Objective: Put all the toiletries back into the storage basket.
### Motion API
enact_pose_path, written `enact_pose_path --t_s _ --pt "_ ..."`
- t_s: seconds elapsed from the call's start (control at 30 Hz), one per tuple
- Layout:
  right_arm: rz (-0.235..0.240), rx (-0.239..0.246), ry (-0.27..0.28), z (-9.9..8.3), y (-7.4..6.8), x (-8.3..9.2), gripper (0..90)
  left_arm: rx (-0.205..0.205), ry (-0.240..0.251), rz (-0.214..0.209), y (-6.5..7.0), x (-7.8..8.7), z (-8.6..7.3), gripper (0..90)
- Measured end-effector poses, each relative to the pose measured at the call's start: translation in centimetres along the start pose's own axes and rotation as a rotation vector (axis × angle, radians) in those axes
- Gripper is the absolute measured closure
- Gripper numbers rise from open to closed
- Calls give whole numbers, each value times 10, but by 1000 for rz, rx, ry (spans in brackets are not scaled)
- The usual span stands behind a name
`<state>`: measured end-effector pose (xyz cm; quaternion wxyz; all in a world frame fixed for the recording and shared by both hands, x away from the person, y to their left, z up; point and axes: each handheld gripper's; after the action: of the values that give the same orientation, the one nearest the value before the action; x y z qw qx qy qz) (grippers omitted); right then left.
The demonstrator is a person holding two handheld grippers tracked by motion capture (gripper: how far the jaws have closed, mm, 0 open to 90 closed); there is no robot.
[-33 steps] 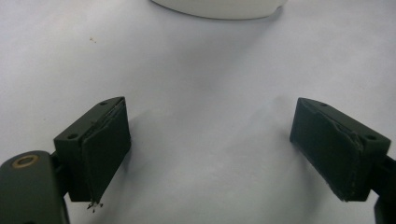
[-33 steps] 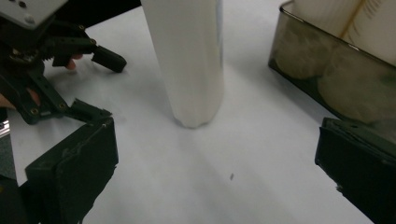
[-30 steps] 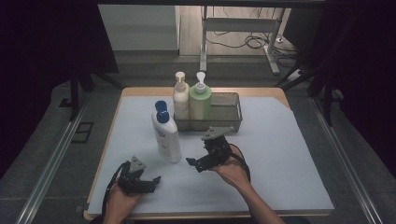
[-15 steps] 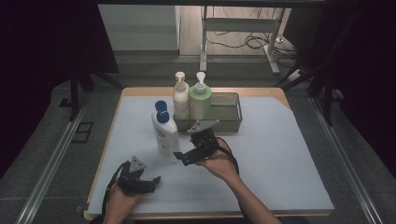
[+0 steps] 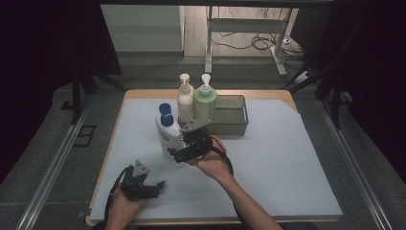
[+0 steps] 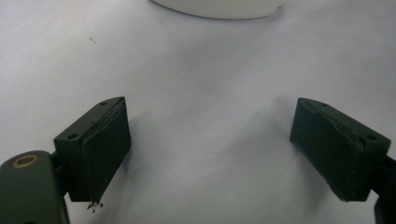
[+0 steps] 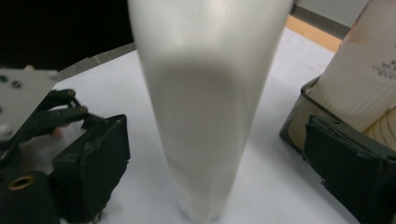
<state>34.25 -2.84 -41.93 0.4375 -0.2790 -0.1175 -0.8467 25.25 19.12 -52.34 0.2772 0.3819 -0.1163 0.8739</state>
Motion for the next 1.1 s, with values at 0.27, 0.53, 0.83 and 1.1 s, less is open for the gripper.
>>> enact_pose_path --t_s 0.27,0.53,0.83,1.1 --pt "-45 12 34 7 -5 -15 139 2 0 0 0 0 0 122" --pt "-78 -3 62 12 -11 -26 221 2 -1 1 0 0 0 122" --pt "-80 -23 58 14 -12 -34 381 2 -1 -1 0 0 0 122" --pt "-87 -26 41 15 -14 -31 396 2 -2 -1 0 0 0 122"
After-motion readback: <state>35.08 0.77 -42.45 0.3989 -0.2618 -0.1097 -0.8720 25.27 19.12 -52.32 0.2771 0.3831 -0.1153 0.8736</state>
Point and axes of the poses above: each handheld gripper's, and its own axes: x roughly backward along the jaws, z roughly out of its top, y roughly to its right, and after that the axes turned 2 degrees about -x, right-handed
